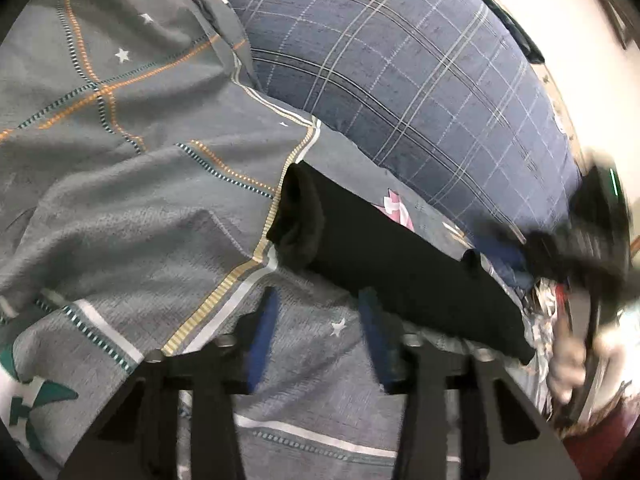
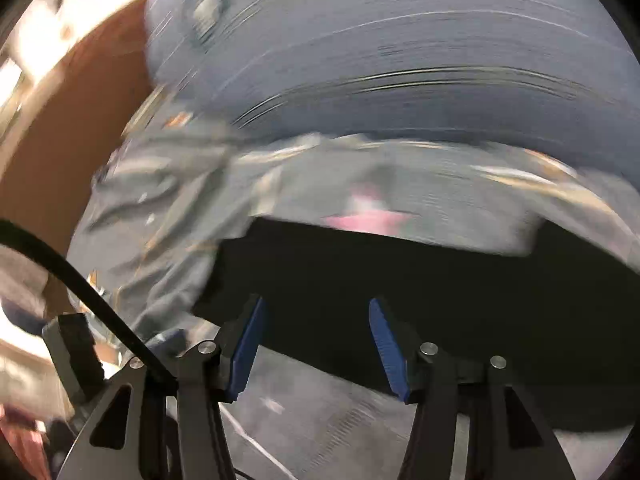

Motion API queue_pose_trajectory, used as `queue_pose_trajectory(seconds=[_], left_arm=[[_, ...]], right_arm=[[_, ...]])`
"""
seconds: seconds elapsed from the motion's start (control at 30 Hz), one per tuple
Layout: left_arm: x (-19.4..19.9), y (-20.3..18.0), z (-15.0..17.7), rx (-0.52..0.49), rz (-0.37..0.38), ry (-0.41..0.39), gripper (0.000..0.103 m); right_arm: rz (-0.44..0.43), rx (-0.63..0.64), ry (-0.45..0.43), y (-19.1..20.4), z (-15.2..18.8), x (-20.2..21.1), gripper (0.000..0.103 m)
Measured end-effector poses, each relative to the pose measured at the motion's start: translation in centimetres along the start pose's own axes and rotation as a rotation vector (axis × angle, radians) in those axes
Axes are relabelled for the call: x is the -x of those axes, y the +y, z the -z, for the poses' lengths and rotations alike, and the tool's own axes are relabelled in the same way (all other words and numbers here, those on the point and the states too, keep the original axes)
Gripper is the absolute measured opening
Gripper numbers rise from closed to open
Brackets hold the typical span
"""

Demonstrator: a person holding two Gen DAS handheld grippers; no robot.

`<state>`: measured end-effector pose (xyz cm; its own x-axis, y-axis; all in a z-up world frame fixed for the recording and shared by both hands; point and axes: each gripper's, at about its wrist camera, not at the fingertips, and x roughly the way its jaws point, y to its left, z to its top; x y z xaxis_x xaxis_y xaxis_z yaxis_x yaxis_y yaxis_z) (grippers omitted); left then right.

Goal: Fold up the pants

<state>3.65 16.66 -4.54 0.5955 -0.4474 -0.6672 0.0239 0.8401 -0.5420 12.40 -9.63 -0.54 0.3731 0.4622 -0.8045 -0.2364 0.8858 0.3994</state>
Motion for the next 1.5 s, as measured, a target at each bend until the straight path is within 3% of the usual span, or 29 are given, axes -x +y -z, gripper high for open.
queue_pose_trajectory(seconds=[0.1,0.17,0.3,0.33,0.37,0.4,0.6,0.73,0.83,0.9,0.97,1.07,1.23,1.27,1.37,1.43,1.5], left_arm=[[0.2,1.1,0.4,0.007,0.029,-0.024,0.035],[0.6,2.1,0.7,0.009,0.045,-0.048,0.035],[1.0,3.6,0.7,0.012,0.064,-0.069,0.035],[1.0,4.0,0.7,0.029,0.081,-0.066,0.035],[1.0,4.3,0.6,0.038,0.095,-0.065,0.035],[1.1,4.4,0.6,0.044,0.109,-0.065,0.035],[1.6,4.3,0.8,0.032,0.172,-0.072,0.035],[1.4,4.3,0.7,0.045,0.196,-0.063,0.035],[1.9,4.5,0.8,0.051,0.203,-0.076,0.035],[2.1,4.7,0.7,0.058,0.205,-0.083,0.035],[2.0,4.9,0.6,0.068,0.208,-0.082,0.035],[1.9,5.2,0.5,0.084,0.218,-0.079,0.035],[1.7,5.4,0.6,0.092,0.219,-0.078,0.035],[1.8,5.5,0.6,0.095,0.219,-0.078,0.035],[1.8,5.8,0.6,0.105,0.213,-0.083,0.035],[1.7,5.9,0.6,0.111,0.208,-0.086,0.035],[1.8,5.8,0.6,0.109,0.204,-0.089,0.035]], right_arm=[[0.017,0.118,0.093,6.0,-3.0,-6.2,0.059],[0.030,0.144,0.145,7.7,-4.1,-9.4,0.059],[0.148,0.207,0.223,10.3,-5.5,-15.2,0.058],[0.199,0.227,0.241,10.3,-5.3,-16.0,0.040],[0.244,0.241,0.260,10.2,-5.2,-16.9,0.011],[0.261,0.242,0.269,10.1,-5.1,-17.0,0.010],[0.265,0.142,0.099,9.4,-7.6,-12.4,0.008],[0.308,0.083,0.066,8.9,-9.3,-12.3,0.009],[0.378,0.073,0.103,8.9,-9.4,-14.8,0.012],[0.391,0.073,0.156,8.5,-9.4,-16.7,0.020],[0.397,0.060,0.188,8.5,-9.0,-17.8,0.046],[0.449,0.101,0.201,9.3,-8.8,-18.7,0.067],[0.552,0.226,0.263,10.6,-7.8,-21.0,0.071],[0.550,0.238,0.250,10.6,-7.6,-20.9,0.066],[0.496,0.227,0.241,10.3,-7.5,-20.0,0.031],[0.444,0.199,0.235,9.8,-7.6,-19.2,0.015],[0.410,0.178,0.209,9.2,-7.7,-18.0,0.012]])
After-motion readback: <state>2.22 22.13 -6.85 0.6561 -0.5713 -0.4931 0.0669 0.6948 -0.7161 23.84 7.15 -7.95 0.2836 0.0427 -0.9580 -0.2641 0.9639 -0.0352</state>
